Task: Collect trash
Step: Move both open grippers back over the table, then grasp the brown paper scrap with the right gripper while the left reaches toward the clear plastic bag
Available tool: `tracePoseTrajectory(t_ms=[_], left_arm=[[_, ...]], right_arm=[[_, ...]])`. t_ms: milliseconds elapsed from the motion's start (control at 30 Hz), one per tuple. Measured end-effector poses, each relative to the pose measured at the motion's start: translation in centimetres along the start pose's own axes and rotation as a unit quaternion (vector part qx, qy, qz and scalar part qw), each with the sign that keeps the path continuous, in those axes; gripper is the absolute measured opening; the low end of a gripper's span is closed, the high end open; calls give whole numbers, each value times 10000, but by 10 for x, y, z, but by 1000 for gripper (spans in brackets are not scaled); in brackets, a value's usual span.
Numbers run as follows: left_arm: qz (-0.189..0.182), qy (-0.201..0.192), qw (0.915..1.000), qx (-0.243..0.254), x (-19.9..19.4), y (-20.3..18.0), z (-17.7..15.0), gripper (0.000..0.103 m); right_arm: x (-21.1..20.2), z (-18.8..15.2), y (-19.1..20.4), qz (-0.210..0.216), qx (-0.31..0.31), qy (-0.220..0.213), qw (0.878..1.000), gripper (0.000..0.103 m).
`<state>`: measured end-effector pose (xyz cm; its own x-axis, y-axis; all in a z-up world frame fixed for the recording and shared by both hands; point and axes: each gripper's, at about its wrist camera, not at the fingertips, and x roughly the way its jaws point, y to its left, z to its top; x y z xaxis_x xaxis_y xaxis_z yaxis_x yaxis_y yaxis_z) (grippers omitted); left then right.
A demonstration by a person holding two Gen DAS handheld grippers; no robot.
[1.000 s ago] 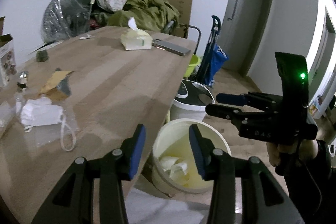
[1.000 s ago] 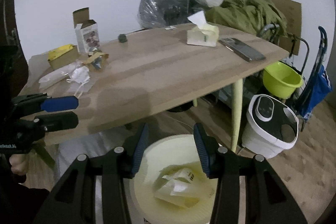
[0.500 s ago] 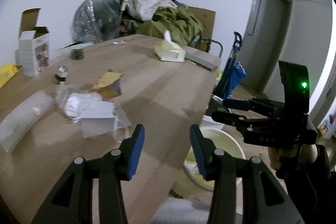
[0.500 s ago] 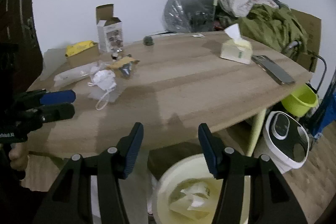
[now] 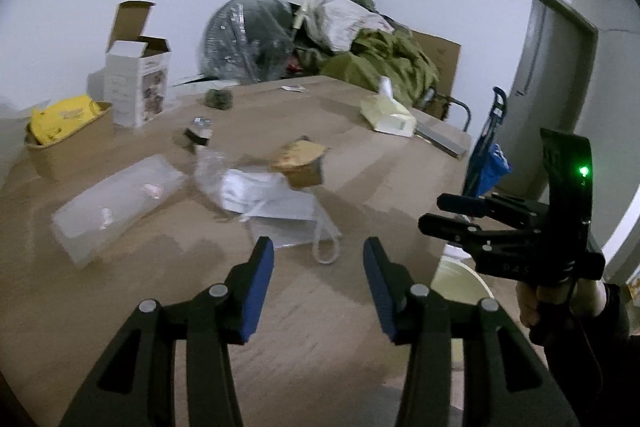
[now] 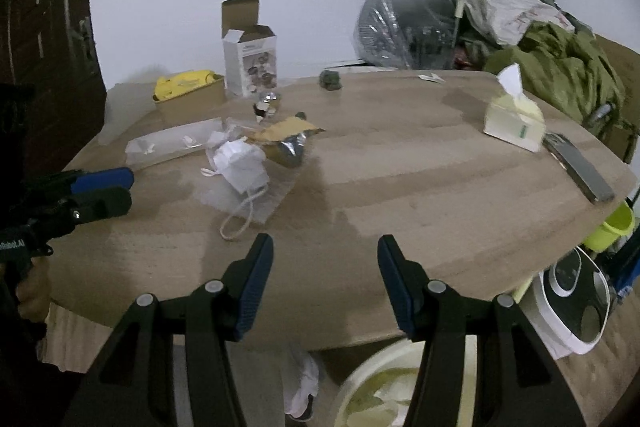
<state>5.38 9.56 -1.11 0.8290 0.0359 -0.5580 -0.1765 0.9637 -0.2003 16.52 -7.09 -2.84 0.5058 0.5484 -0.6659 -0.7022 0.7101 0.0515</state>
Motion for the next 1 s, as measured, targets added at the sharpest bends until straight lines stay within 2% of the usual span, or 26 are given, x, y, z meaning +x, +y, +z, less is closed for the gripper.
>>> tracePoseTrajectory(t_ms=[433,633,700,900,1000], left_arm=[[474,-4,9982,-375,-1,49,13,47],[563,95,9974,-439,8,60,26,47],[582,121,9972,-444,12,64,30,47],[644,206,9968,-429,21,72,42,47],[685,284,9963,-428,28,76,46,47]], right_arm=[[46,46,23,359,-279,59,9989,52],[67,68,26,443,-291,105,9985,52],[74,74,24,461,-268,119,9985,60],[97,88,19,513,-123,171,9985,63],[111,94,15,487,26,217,9986,72]])
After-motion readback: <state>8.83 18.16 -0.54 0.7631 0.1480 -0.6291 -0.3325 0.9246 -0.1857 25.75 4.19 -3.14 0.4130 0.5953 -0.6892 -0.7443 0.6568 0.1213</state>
